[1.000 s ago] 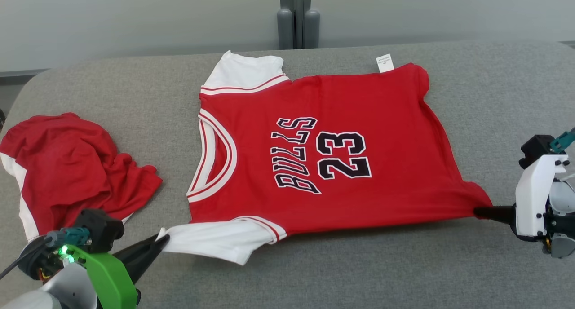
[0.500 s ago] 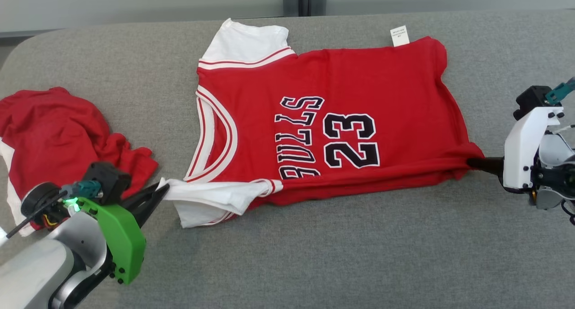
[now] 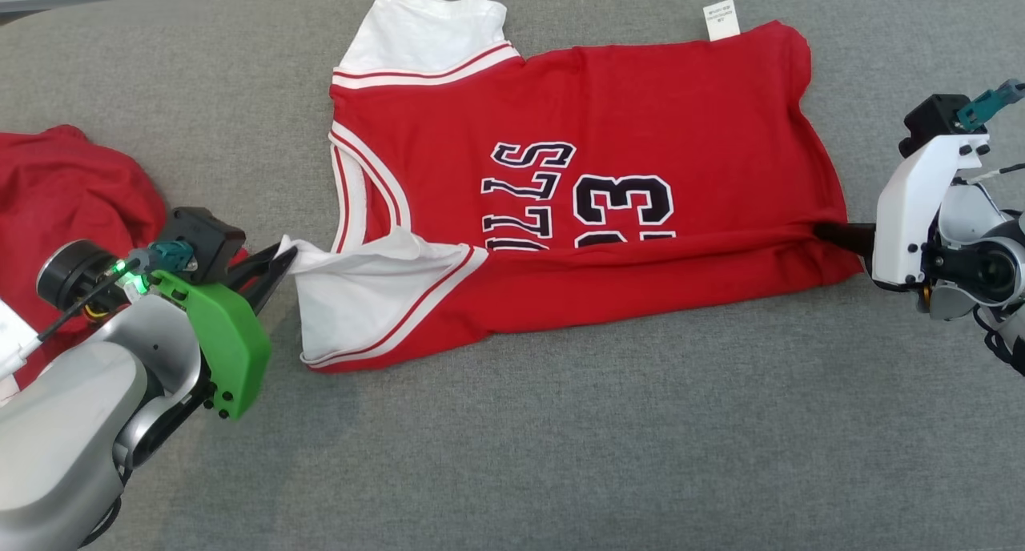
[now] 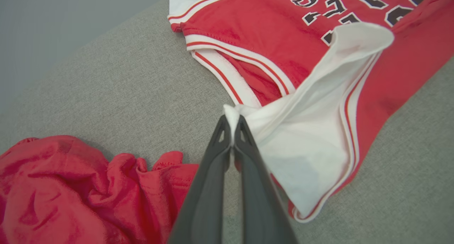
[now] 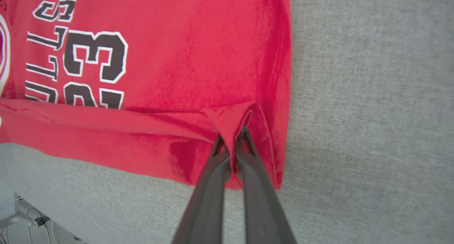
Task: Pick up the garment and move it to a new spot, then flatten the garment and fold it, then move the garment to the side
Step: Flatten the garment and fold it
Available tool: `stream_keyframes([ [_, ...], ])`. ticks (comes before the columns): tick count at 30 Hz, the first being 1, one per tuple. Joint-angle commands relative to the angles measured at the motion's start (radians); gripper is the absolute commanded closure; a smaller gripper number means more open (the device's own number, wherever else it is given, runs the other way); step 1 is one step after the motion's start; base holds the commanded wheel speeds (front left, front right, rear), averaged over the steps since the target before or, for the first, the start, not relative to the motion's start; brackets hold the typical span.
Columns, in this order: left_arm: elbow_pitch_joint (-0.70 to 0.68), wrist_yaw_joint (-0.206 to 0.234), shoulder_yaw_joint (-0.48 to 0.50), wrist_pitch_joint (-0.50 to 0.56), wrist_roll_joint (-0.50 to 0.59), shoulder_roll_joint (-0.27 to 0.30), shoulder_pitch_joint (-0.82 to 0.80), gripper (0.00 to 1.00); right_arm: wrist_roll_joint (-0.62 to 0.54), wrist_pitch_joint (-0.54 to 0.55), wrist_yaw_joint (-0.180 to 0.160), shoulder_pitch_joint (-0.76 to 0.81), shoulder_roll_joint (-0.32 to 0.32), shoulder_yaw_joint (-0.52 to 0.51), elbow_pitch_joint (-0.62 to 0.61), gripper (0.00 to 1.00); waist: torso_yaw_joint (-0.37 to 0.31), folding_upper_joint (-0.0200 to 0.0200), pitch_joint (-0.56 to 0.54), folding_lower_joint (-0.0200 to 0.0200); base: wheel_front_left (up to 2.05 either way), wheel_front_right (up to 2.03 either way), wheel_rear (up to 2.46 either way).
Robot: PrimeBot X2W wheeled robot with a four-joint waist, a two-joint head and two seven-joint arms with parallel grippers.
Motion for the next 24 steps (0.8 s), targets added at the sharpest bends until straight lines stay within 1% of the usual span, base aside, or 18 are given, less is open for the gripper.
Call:
stream_keyframes([
  [1,0.016,-0.004,-0.001,-0.007,0.009,-0.011,-0.022,1.0,-0.009,-0.005,-0.001,-0.013,0.007,-0.011,0.001,1.0,-0.002,0.0,0.008,0.0,0.0,0.0,0.0],
  [3,0.045,0.003,-0.001,-0.013,0.009,-0.032,-0.031,1.0,-0.022,-0.016,-0.001,-0.015,0.017,-0.025,0.003,1.0,-0.002,0.0,0.012,0.0,0.0,0.0,0.0],
  [4,0.061,0.014,0.003,-0.021,0.01,-0.043,-0.037,0.77,-0.036,-0.034,-0.001,-0.018,0.02,-0.033,-0.001,0.62,-0.002,0.0,0.013,0.0,0.0,0.0,0.0],
  [5,0.072,0.021,0.008,-0.032,0.016,-0.052,-0.045,0.0,-0.039,-0.038,-0.001,-0.018,0.025,-0.037,0.001,0.0,-0.001,0.0,0.014,0.0,0.0,0.0,0.0],
  [9,0.12,0.061,0.029,-0.103,0.036,-0.092,-0.059,0.0,-0.069,-0.072,-0.001,-0.022,0.033,-0.06,-0.012,0.0,0.0,0.0,0.013,0.0,0.0,0.0,0.0],
  [13,0.156,0.113,0.067,-0.215,0.045,-0.138,-0.055,0.0,-0.103,-0.174,0.0,-0.022,0.041,-0.093,-0.042,0.0,0.004,0.0,-0.001,0.0,0.0,0.0,0.0],
  [16,0.181,0.159,0.115,-0.329,0.014,-0.202,-0.024,0.0,-0.12,-0.325,0.0,0.017,0.039,-0.14,-0.08,0.0,0.021,0.0,-0.028,0.0,0.0,0.0,0.0],
  [17,0.187,0.175,0.134,-0.373,0.001,-0.225,-0.012,0.0,-0.13,-0.376,0.0,0.038,0.036,-0.143,-0.105,0.0,0.025,0.0,-0.038,0.0,0.0,0.0,0.0],
  [19,0.189,0.196,0.17,-0.427,-0.019,-0.267,0.014,0.0,-0.145,-0.469,0.0,0.081,0.026,-0.153,-0.15,0.0,0.029,0.0,-0.058,0.0,0.0,0.0,0.0],
  [22,0.176,0.216,0.226,-0.456,-0.025,-0.319,0.071,0.0,-0.177,-0.611,0.0,0.151,0.02,-0.18,-0.202,0.0,0.03,0.0,-0.086,0.0,0.0,0.0,0.0],
  [24,0.155,0.227,0.283,-0.462,-0.022,-0.352,0.12,0.0,-0.203,-0.702,0.0,0.21,0.027,-0.193,-0.23,0.0,0.031,0.0,-0.104,0.0,0.0,0.0,0.0],
])
